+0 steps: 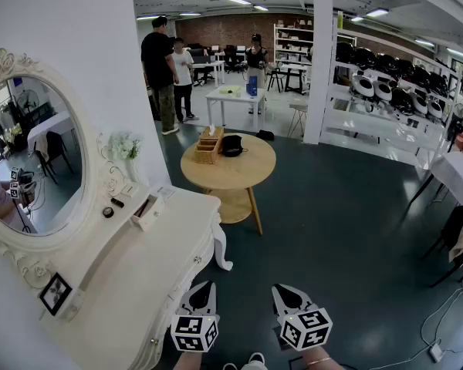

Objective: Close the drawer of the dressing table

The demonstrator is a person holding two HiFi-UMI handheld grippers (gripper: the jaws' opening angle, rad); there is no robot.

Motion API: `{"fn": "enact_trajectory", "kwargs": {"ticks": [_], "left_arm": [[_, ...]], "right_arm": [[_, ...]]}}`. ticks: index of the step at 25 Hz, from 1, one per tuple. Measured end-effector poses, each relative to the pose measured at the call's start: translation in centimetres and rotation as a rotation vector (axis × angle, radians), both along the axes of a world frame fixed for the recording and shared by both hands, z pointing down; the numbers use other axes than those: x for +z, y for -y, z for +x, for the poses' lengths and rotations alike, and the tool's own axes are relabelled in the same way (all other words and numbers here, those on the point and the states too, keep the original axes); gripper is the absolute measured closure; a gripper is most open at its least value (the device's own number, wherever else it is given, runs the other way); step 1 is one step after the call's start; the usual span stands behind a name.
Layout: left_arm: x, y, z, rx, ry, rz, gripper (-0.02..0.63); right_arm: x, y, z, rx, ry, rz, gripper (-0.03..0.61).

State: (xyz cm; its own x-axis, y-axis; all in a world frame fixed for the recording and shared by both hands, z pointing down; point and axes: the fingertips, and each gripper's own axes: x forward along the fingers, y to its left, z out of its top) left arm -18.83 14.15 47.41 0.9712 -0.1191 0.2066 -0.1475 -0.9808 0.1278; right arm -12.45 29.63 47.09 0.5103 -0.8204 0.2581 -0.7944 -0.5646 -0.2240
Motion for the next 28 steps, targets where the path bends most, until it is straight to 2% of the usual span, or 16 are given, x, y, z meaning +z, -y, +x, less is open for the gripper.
{"fn": "enact_trajectory", "kwargs": {"ticks": [12,19,25,28], "left_arm": [[0.3,-0.4,0.1,-0.015,0.020,0.006,0.614],[1.1,0.2,0.4,-0.075,0.031,0.002,0.612],[1.7,-0.2,1.3,-0.084,0.031,-0.010,0.608],[1.7,-0.3,1.7,-0.095,0.031,-0.020,0.539]], "right_arm": [[0.3,-0.3,0.3,-0.009,0.016,0.005,0.577],[0.4,-0.7,1.2,-0.006,0.021,0.035,0.577],[0.7,-1.3,2.3,-0.002,0.028,0.034,0.577],[0.7,-1.5,2.8,-0.009,0.029,0.033,0.577]]}}
